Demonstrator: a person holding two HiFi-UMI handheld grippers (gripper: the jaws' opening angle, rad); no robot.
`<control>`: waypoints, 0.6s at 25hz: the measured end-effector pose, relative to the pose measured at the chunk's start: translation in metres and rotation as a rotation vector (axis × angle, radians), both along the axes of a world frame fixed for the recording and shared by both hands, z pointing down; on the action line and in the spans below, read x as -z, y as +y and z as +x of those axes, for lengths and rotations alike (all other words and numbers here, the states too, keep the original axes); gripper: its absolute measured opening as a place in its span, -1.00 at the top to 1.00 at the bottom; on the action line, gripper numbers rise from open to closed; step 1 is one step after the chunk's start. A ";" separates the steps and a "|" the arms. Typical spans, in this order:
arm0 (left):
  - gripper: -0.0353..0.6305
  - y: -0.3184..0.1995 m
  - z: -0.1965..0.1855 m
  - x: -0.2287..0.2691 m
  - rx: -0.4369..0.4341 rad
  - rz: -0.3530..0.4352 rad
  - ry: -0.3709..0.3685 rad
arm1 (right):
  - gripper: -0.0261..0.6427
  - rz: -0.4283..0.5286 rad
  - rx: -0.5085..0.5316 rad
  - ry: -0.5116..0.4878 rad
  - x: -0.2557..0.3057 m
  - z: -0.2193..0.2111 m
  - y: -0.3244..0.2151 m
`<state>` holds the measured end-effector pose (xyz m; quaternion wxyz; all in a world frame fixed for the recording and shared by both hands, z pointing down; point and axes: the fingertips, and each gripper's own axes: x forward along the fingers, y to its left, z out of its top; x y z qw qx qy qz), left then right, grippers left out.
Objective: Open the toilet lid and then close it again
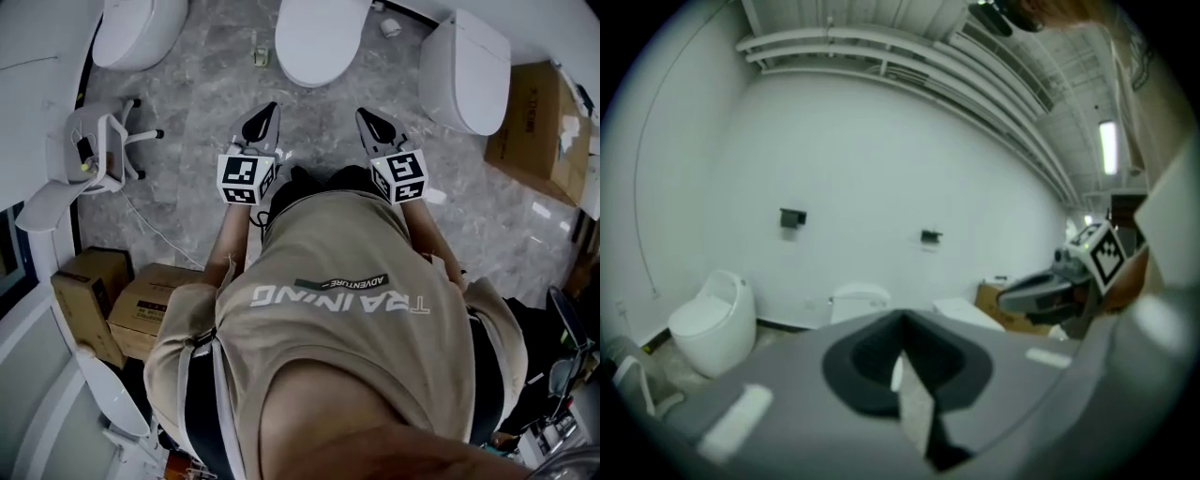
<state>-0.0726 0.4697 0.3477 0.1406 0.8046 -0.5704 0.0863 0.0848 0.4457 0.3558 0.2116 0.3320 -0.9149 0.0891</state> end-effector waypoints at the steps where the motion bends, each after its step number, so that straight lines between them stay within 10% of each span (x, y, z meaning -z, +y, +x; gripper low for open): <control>1: 0.89 -0.003 -0.002 -0.002 0.004 0.000 0.006 | 0.88 -0.007 -0.002 0.007 -0.002 0.000 -0.002; 15: 0.89 -0.084 0.005 -0.005 -0.003 -0.054 -0.078 | 0.88 -0.157 0.050 -0.040 -0.040 -0.014 -0.093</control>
